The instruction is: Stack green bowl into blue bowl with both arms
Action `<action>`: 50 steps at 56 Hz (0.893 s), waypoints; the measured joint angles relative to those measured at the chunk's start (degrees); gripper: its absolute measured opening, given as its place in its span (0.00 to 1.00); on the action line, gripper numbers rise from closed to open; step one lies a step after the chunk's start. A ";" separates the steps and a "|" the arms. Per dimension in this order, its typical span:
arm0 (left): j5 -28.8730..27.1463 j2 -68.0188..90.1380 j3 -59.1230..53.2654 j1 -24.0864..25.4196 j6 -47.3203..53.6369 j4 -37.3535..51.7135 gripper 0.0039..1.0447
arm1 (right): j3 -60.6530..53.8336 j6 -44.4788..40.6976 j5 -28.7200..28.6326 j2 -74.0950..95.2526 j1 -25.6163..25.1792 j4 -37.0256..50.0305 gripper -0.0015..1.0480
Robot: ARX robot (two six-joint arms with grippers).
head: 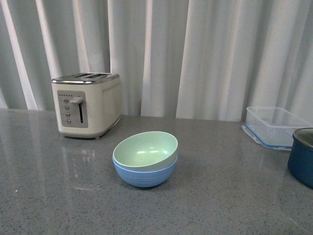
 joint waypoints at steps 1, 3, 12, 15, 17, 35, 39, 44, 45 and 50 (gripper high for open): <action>0.00 0.00 0.00 0.00 0.00 0.00 0.94 | -0.35 0.20 0.20 -0.59 0.59 -0.22 0.01; 0.00 0.00 0.00 0.00 0.00 0.00 0.94 | -0.87 0.11 0.17 -1.49 1.33 -0.55 0.01; -0.02 0.00 0.00 0.00 0.00 0.00 0.94 | -2.97 0.11 0.39 -5.79 1.95 -2.80 0.01; -0.02 0.00 0.00 0.00 0.00 0.00 0.94 | -3.48 0.11 0.39 -7.13 1.95 -3.61 0.01; 0.00 0.00 0.00 0.00 0.00 0.00 0.94 | -3.72 0.11 0.42 -7.91 1.95 -4.09 0.01; 0.00 0.00 0.00 0.00 0.00 0.00 0.94 | -6.25 0.11 0.42 -15.28 1.95 -8.74 0.01; -0.02 0.00 0.00 0.00 0.00 0.00 0.94 | -7.61 0.13 0.42 -16.68 1.95 -8.46 0.01; 0.00 0.00 0.00 0.00 0.00 0.00 0.94 | -7.61 0.11 0.39 -18.58 1.95 -10.27 0.01; 0.00 0.00 0.00 0.00 0.00 0.00 0.94 | -7.61 0.11 0.39 -19.06 1.95 -10.67 0.01; 0.00 0.00 0.00 0.00 0.00 0.00 0.94 | -7.61 0.11 0.42 -20.96 1.95 -12.41 0.01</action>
